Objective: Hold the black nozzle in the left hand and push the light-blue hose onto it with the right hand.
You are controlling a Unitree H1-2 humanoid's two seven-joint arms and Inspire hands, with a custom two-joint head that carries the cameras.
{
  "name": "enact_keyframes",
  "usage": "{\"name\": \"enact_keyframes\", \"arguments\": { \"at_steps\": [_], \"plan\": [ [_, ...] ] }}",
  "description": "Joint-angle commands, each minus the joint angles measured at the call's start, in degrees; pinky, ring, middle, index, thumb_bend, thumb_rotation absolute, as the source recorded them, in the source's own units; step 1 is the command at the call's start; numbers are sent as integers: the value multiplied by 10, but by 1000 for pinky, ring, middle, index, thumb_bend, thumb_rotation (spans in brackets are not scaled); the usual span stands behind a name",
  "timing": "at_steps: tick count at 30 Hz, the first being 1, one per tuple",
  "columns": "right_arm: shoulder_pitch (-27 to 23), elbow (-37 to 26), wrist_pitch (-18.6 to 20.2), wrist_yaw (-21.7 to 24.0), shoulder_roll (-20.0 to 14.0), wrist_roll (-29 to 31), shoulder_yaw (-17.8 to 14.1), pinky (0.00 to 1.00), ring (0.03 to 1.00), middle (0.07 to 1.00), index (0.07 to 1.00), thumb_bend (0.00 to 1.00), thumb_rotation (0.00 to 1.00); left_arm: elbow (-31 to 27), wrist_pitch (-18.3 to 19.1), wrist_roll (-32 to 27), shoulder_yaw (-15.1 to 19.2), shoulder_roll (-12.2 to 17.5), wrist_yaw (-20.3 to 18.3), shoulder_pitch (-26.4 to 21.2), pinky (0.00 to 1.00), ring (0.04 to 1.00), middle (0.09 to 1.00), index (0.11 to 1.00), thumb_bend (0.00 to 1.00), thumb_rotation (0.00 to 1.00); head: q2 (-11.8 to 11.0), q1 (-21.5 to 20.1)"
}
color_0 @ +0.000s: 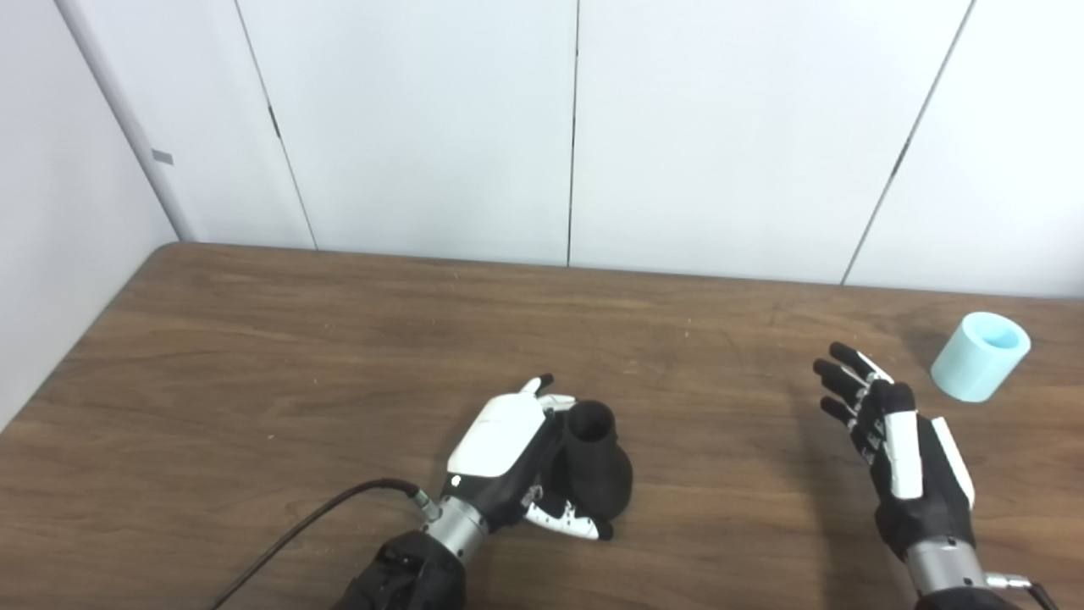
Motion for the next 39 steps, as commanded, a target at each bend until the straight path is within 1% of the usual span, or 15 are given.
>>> {"name": "enact_keyframes", "arguments": {
  "at_steps": [1, 7, 15, 20, 23, 26, 30, 35, 39],
  "plan": [
    [-13, -24, -9, -1, -4, -5, 0, 863, 899, 829, 861, 591, 1000, 20, -3, 13, -28, 9, -54, 18, 1000, 818, 494, 484, 523, 0, 1, -1],
    [-15, -26, -10, -2, -4, -8, -1, 863, 899, 823, 856, 584, 1000, 27, -9, 17, -41, 7, -61, 12, 1000, 825, 479, 492, 523, 0, 5, -6],
    [-15, -35, -8, -5, 2, -13, 0, 862, 895, 820, 852, 580, 1000, 55, -19, 10, -49, -1, -57, 5, 1000, 807, 466, 498, 523, 0, 9, -14],
    [-15, -42, -4, -7, 2, -14, -3, 856, 889, 819, 845, 580, 1000, 60, -11, 13, -58, -12, -64, 3, 1000, 798, 448, 505, 522, 0, 12, -20],
    [-15, -50, 1, -9, 3, -13, -5, 849, 885, 819, 842, 580, 1000, 60, -11, 12, -62, -14, -65, 3, 1000, 797, 454, 503, 522, 0, 15, -26],
    [-14, -63, 10, -12, 4, -12, -8, 844, 882, 818, 842, 579, 1000, 58, -14, 8, -63, -11, -69, 3, 1000, 791, 457, 502, 523, 0, 16, -40],
    [-17, -85, 28, -16, 3, -7, -17, 840, 882, 816, 840, 586, 1000, 67, -32, -1, -62, -6, -64, 1, 1000, 785, 459, 502, 523, 0, 15, -72],
    [-42, -101, 62, -20, -13, -11, -39, 821, 879, 807, 840, 583, 1000, 71, -50, -14, -59, 0, -62, 1, 1000, 782, 465, 500, 523, 0, 13, -100],
    [-62, -110, 80, -25, -31, -24, -48, 829, 877, 808, 840, 551, 989, 73, -58, -19, -56, 4, -62, 2, 1000, 781, 480, 492, 523, 0, 11, -119]
  ]
}}
